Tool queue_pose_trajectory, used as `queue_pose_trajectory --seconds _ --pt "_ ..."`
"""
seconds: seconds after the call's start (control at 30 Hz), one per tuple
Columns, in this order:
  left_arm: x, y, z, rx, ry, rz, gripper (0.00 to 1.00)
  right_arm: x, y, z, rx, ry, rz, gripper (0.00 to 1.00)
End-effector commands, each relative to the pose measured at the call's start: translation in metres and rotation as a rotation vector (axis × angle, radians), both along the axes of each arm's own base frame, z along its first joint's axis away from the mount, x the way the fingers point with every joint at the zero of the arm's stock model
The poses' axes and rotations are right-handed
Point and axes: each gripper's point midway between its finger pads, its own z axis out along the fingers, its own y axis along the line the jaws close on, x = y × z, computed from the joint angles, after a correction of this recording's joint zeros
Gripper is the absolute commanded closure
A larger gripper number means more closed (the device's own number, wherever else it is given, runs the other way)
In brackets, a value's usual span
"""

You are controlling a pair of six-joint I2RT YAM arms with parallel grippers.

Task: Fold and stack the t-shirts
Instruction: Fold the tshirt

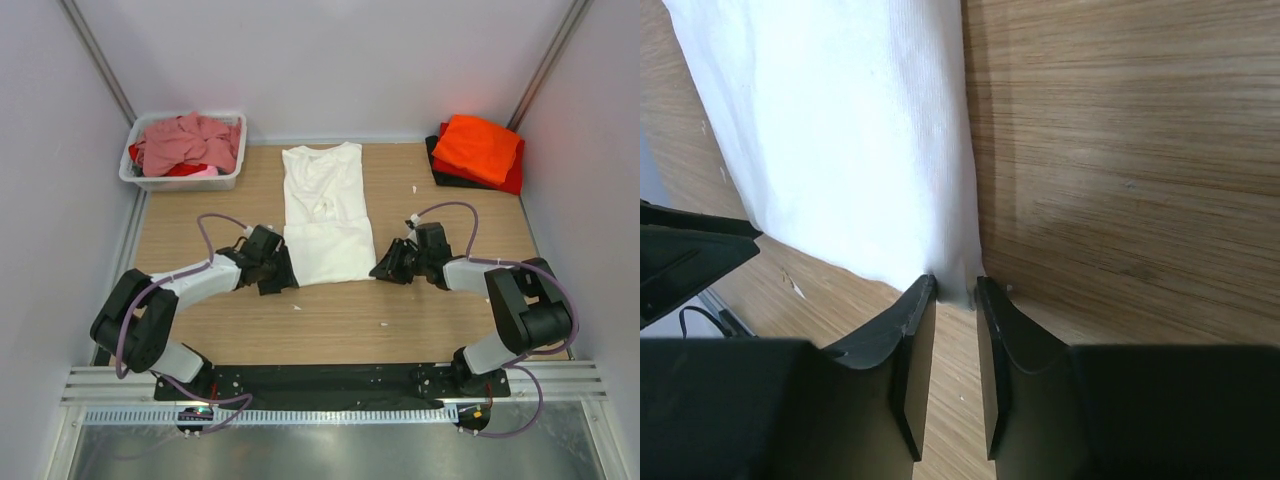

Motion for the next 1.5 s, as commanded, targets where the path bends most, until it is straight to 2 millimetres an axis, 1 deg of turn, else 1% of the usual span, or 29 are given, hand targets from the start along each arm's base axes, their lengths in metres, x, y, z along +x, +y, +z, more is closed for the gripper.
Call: queue_pose_trajectory --seconds 0.0,0.03,0.2,0.3,0.33,0.4,0.43,0.5,0.53,0.57,0.63,0.7,0.77,0.8,0.83,0.87,0.9,0.93,0.97,1.0,1.07,1.1,1.2,1.23,1.27,1.33,1.37,1.4,1.47 --pt "0.003 0.006 -0.014 0.034 -0.015 0.022 0.46 -0.012 -0.012 -0.024 -0.079 0.053 -0.015 0.73" --pt "0.004 0.005 -0.016 0.035 -0.013 0.022 0.47 -0.012 -0.012 -0.024 -0.078 0.054 -0.014 0.77" --pt "0.004 0.006 -0.022 0.043 -0.002 0.026 0.50 -0.014 -0.011 -0.029 -0.074 0.069 -0.009 0.85" --pt "0.004 0.006 -0.027 0.044 0.001 0.029 0.58 -0.013 -0.010 -0.028 -0.070 0.067 -0.006 0.89" --pt "0.004 0.006 -0.028 0.043 0.001 0.030 0.65 -0.014 -0.010 -0.028 -0.069 0.068 -0.004 0.90" --pt "0.002 0.007 -0.032 0.048 0.009 0.031 0.74 -0.014 -0.010 -0.028 -0.069 0.068 -0.004 0.96" --pt "0.003 0.006 -0.032 0.043 0.009 0.031 0.82 -0.014 -0.010 -0.027 -0.069 0.068 -0.004 0.98" --pt "0.003 0.005 -0.032 0.040 0.007 0.028 0.92 -0.015 -0.010 -0.027 -0.069 0.069 -0.003 0.99" --pt "0.003 0.005 -0.031 0.037 0.006 0.028 1.00 -0.015 -0.011 -0.025 -0.067 0.068 -0.006 0.99" --pt "0.003 0.004 -0.030 0.034 0.005 0.025 1.00 -0.015 -0.010 -0.023 -0.064 0.064 -0.007 0.99" --pt "0.003 0.003 -0.022 0.020 -0.009 0.021 1.00 -0.018 -0.010 -0.021 -0.059 0.067 -0.008 0.99" --pt "0.002 0.001 -0.013 0.003 -0.014 0.016 1.00 -0.022 -0.011 -0.012 -0.051 0.063 -0.014 0.99" --pt "-0.005 0.004 -0.001 0.001 -0.008 0.017 1.00 -0.027 -0.012 -0.003 -0.039 0.064 -0.028 0.99" --pt "-0.006 0.004 0.004 -0.006 -0.008 0.019 1.00 -0.029 -0.012 0.011 -0.025 0.038 -0.033 0.99" --pt "-0.012 0.008 0.008 0.002 0.003 0.022 1.00 -0.033 -0.013 0.015 -0.019 0.041 -0.040 0.99" --pt "-0.013 0.009 0.020 -0.017 -0.021 0.023 1.00 -0.037 -0.013 0.020 -0.009 0.044 -0.054 0.99" --pt "-0.016 0.010 0.027 -0.023 -0.028 0.026 1.00 -0.039 -0.014 0.034 0.008 0.015 -0.062 0.99" --pt "-0.022 0.014 0.030 -0.014 -0.016 0.030 1.00 -0.042 -0.014 0.039 0.017 0.012 -0.066 0.99" --pt "-0.023 0.015 0.042 -0.029 -0.038 0.032 1.00 -0.048 -0.013 0.044 0.032 0.029 -0.074 0.99" --pt "-0.030 0.018 0.044 -0.024 -0.019 0.030 1.00 -0.050 -0.011 0.055 0.052 0.001 -0.071 0.99" --pt "-0.033 0.017 0.059 -0.051 -0.034 0.028 1.00 -0.058 -0.010 0.063 0.071 0.012 -0.071 0.99" --pt "-0.040 0.018 0.061 -0.056 -0.014 0.023 1.00 -0.061 -0.009 0.073 0.086 -0.012 -0.072 0.99" --pt "-0.050 0.019 0.078 -0.092 -0.021 0.029 1.00 -0.076 -0.012 0.079 0.079 0.013 -0.086 0.98" --pt "-0.053 0.019 0.082 -0.103 -0.018 0.037 1.00 -0.079 -0.013 0.088 0.086 -0.015 -0.088 0.99" --pt "-0.054 0.019 0.094 -0.128 -0.042 0.037 1.00 -0.086 -0.016 0.089 0.075 0.004 -0.096 0.99" --pt "-0.058 0.020 0.104 -0.141 -0.048 0.040 1.00 -0.091 -0.018 0.097 0.083 -0.004 -0.109 0.99" --pt "-0.060 0.021 0.109 -0.147 -0.051 0.040 1.00 -0.094 -0.019 0.106 0.091 -0.020 -0.115 0.99" --pt "-0.060 0.021 0.117 -0.150 -0.058 0.038 1.00 -0.095 -0.019 0.110 0.093 -0.028 -0.114 0.99" --pt "-0.060 0.021 0.124 -0.144 -0.062 0.028 1.00 -0.094 -0.020 0.117 0.090 -0.031 -0.120 0.99"
